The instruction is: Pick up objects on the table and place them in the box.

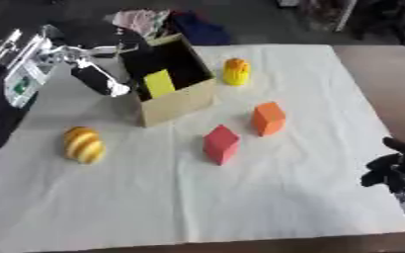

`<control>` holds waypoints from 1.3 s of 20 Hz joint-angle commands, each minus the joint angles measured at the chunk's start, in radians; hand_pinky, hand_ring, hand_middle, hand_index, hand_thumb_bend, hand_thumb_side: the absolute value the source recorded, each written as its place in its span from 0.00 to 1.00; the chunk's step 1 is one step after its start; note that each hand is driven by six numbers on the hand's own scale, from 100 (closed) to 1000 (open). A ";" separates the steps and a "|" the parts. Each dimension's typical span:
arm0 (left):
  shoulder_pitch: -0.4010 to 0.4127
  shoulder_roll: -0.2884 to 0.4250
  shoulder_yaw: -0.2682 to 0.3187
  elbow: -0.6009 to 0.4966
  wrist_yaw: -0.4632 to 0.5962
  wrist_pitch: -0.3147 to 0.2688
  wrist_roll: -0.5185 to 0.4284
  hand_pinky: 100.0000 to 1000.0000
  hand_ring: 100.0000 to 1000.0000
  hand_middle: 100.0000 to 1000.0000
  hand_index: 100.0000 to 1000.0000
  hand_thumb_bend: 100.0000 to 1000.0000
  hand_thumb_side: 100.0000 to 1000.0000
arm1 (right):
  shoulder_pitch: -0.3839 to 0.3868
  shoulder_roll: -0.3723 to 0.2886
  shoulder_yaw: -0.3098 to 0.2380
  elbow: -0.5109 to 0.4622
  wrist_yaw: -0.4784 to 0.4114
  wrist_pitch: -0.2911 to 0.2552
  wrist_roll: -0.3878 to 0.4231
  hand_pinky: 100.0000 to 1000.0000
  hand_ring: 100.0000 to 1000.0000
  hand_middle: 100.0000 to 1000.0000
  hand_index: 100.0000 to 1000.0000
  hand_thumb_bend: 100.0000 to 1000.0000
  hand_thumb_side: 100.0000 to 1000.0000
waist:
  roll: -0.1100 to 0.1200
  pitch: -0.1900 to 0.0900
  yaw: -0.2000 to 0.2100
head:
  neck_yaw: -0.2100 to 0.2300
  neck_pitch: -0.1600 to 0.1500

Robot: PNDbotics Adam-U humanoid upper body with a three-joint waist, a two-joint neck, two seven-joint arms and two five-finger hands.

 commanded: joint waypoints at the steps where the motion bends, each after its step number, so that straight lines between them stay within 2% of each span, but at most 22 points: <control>1: 0.057 0.125 0.009 -0.125 0.072 0.010 -0.058 0.86 0.84 0.88 0.97 0.26 0.54 | -0.009 -0.016 -0.009 -0.014 0.006 -0.001 -0.001 0.56 0.56 0.58 0.91 0.00 0.36 | 0.018 -0.012 0.006 | -0.011 -0.013; 4: 0.138 0.168 0.013 -0.189 0.105 0.037 -0.106 0.86 0.83 0.86 0.96 0.30 0.48 | -0.011 -0.015 -0.009 -0.015 0.008 -0.001 0.000 0.56 0.56 0.58 0.91 0.00 0.37 | 0.021 -0.012 0.015 | -0.013 -0.014; 9: 0.197 0.166 -0.014 -0.187 0.111 0.049 -0.162 0.85 0.83 0.86 0.94 0.37 0.45 | -0.014 -0.013 -0.008 -0.016 0.009 -0.001 0.004 0.56 0.56 0.58 0.92 0.00 0.37 | 0.021 -0.013 0.011 | -0.014 -0.016; 17: 0.210 0.122 -0.032 -0.096 0.020 0.038 -0.175 0.85 0.84 0.86 0.94 0.48 0.37 | -0.015 -0.013 -0.008 -0.015 0.008 -0.002 0.004 0.56 0.56 0.58 0.92 0.00 0.36 | 0.020 -0.010 0.003 | -0.017 -0.013; 26: 0.211 0.080 -0.023 0.034 -0.075 0.027 -0.143 0.82 0.80 0.83 0.91 0.50 0.38 | -0.015 -0.013 -0.009 -0.015 0.008 -0.002 0.005 0.56 0.56 0.58 0.92 0.00 0.36 | 0.017 -0.008 0.006 | -0.019 -0.014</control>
